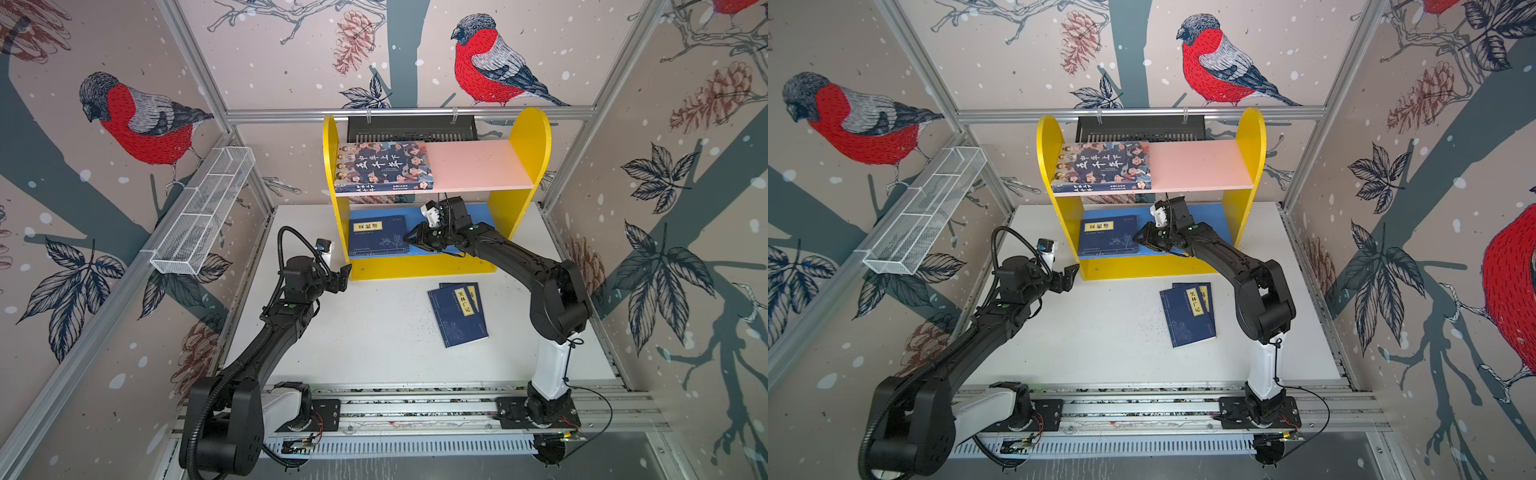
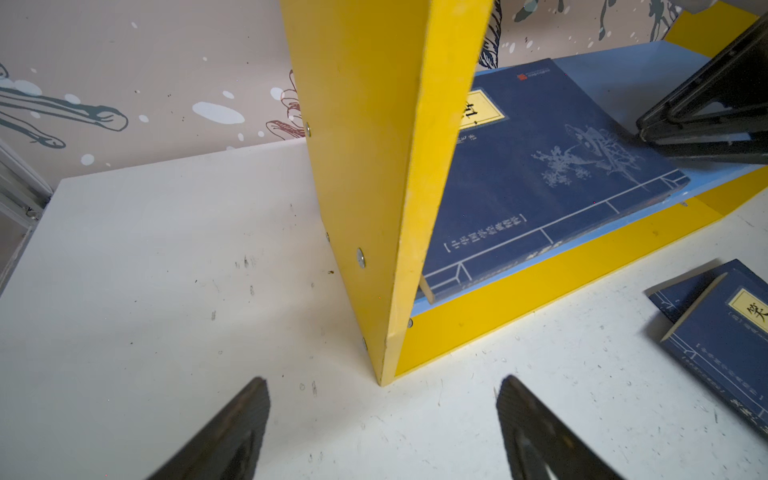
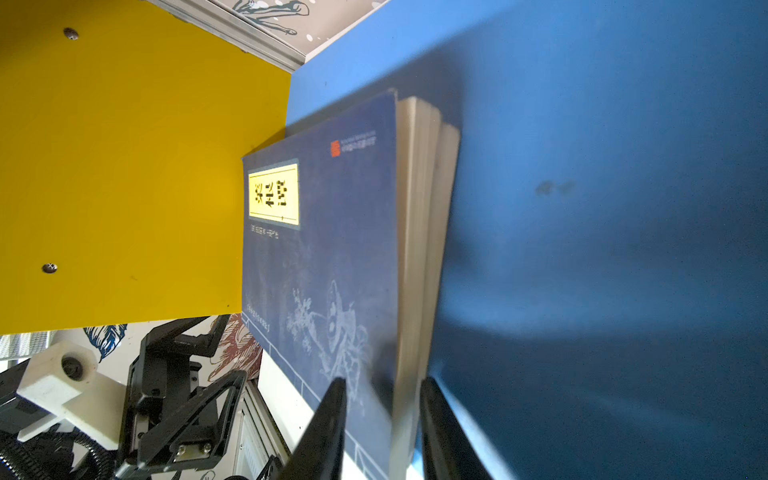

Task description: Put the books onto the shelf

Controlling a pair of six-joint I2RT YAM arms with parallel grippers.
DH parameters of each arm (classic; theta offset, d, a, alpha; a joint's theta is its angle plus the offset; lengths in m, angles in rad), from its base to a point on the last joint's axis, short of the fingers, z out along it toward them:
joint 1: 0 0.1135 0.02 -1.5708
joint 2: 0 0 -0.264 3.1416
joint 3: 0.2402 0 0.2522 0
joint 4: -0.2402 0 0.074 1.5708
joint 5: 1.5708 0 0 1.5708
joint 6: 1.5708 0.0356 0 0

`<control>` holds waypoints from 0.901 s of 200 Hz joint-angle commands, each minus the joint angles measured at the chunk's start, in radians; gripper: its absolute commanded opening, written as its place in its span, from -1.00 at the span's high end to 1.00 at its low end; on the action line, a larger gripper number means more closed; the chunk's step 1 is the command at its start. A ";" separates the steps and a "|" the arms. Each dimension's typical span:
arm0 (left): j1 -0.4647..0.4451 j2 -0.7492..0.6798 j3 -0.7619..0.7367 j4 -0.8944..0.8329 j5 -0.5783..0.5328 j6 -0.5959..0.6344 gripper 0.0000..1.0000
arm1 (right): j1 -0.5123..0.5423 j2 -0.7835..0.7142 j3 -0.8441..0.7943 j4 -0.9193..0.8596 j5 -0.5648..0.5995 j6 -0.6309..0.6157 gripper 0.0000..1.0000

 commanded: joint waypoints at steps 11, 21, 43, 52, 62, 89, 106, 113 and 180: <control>-0.001 0.011 -0.021 0.153 -0.022 -0.007 -0.73 | 0.003 -0.040 -0.031 0.036 0.028 0.023 0.31; -0.001 0.013 -0.032 0.173 -0.020 -0.015 -0.73 | 0.005 -0.051 -0.046 0.042 0.028 0.028 0.30; -0.001 0.020 -0.055 0.215 0.010 -0.032 -0.73 | 0.006 -0.073 -0.068 0.042 0.033 0.028 0.30; -0.001 0.025 -0.061 0.232 0.006 -0.043 -0.73 | 0.006 -0.079 -0.076 0.042 0.035 0.029 0.29; -0.001 0.035 -0.064 0.249 0.003 -0.047 -0.73 | 0.006 -0.087 -0.081 0.042 0.036 0.029 0.30; -0.001 0.058 -0.073 0.308 -0.013 -0.056 -0.73 | 0.007 -0.101 -0.085 0.037 0.041 0.028 0.29; -0.001 0.071 -0.078 0.340 -0.022 -0.060 -0.73 | 0.003 -0.100 -0.081 0.032 0.040 0.028 0.29; -0.001 0.076 -0.081 0.353 -0.029 -0.064 -0.73 | 0.003 -0.100 -0.080 0.030 0.040 0.028 0.29; -0.001 0.107 -0.091 0.414 -0.040 -0.073 -0.72 | 0.003 -0.103 -0.076 0.025 0.042 0.029 0.28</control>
